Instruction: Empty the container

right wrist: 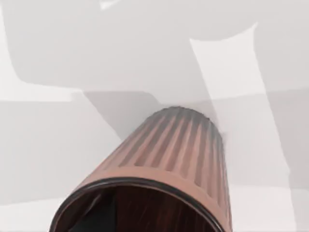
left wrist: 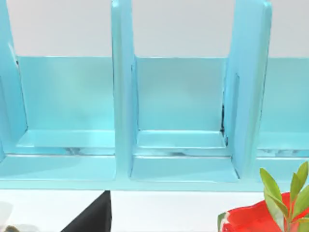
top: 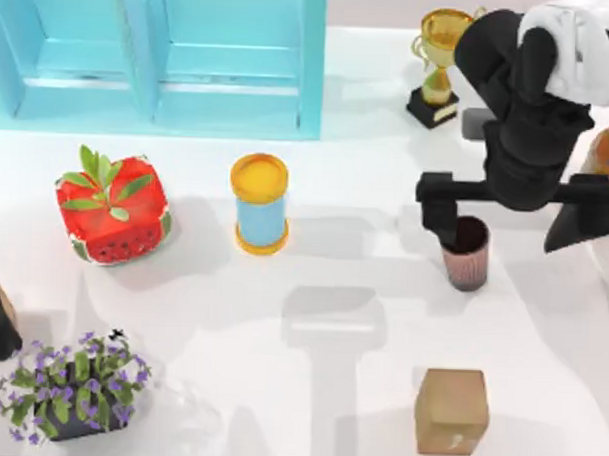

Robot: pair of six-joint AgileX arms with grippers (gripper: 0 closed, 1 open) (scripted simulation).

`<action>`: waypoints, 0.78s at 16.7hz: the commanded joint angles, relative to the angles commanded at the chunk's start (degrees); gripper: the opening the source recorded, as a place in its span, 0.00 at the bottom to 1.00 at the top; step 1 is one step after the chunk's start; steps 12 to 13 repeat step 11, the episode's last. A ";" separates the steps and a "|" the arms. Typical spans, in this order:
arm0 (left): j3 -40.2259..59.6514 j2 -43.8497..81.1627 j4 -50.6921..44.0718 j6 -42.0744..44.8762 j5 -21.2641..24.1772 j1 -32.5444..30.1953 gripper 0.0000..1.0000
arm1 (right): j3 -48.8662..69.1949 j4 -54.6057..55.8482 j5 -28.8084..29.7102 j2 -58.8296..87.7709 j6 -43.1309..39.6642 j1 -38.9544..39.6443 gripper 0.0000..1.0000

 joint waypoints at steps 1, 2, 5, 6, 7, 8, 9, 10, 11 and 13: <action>0.00 0.00 0.00 0.00 0.00 0.00 1.00 | 1.57 -1.55 0.06 -0.07 0.01 0.02 1.00; 0.00 0.00 0.00 0.00 0.00 0.00 1.00 | 3.35 -3.48 0.13 -0.15 0.01 0.05 1.00; 0.00 0.00 0.00 0.00 0.00 0.00 1.00 | 9.23 -10.55 0.34 -0.68 0.02 0.02 1.00; 0.00 0.00 0.00 0.00 0.00 0.00 1.00 | 11.16 -12.89 0.37 -1.05 0.02 -0.05 1.00; 0.00 0.00 0.00 0.00 0.00 0.00 1.00 | 12.92 -15.05 0.35 -1.45 -0.01 -0.13 1.00; 0.00 0.00 0.00 0.00 0.00 0.00 1.00 | 14.44 -16.89 0.29 -1.83 -0.05 -0.18 1.00; 0.00 0.00 0.00 0.00 0.00 0.00 1.00 | 15.70 -18.31 0.20 -2.16 -0.13 -0.20 1.00; 0.00 0.00 0.00 0.00 0.00 0.00 1.00 | 16.62 -19.25 0.08 -2.44 -0.22 -0.19 1.00; 0.00 0.00 0.00 0.00 0.00 0.00 1.00 | 17.06 -19.66 -0.01 -2.58 -0.28 -0.18 1.00; 0.00 0.00 0.00 0.00 0.00 0.00 1.00 | 17.06 -19.66 -0.01 -2.58 -0.28 -0.18 1.00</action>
